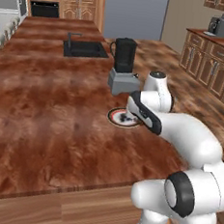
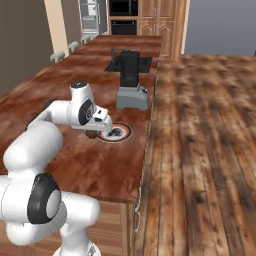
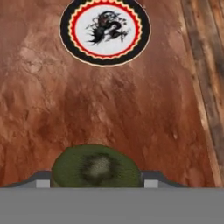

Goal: Pick the two kiwis from the fridge and place them on the plate next to the blender to make a fruit smoothie.

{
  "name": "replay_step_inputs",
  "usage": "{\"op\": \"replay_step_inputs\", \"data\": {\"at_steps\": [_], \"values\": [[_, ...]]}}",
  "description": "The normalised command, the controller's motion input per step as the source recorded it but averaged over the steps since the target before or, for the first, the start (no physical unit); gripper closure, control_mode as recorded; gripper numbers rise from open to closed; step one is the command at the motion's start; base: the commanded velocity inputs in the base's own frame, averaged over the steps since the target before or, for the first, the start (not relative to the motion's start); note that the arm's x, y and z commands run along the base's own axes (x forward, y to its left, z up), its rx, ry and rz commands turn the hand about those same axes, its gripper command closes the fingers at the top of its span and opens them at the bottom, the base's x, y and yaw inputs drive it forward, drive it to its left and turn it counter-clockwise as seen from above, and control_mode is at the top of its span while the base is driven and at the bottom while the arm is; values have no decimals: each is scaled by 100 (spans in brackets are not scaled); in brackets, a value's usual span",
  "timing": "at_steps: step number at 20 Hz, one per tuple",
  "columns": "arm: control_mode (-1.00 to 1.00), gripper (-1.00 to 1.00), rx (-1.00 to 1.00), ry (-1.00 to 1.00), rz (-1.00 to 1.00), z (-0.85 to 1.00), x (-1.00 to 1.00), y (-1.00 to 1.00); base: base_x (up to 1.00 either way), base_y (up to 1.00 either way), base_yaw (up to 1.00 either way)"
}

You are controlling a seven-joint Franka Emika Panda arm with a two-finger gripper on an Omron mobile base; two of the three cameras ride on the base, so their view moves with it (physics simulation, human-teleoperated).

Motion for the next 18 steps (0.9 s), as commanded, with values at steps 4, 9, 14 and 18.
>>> {"op": "replay_step_inputs", "data": {"at_steps": [4,9,14,18], "values": [[-100,100,0,20,-1,0,72,-1,0,0,0],[-100,100,0,11,0,-24,38,-1,0,0,0],[-100,100,0,1,0,-69,80,0,0,0,0],[-100,100,0,1,0,-36,70,0,0,0,0]]}}
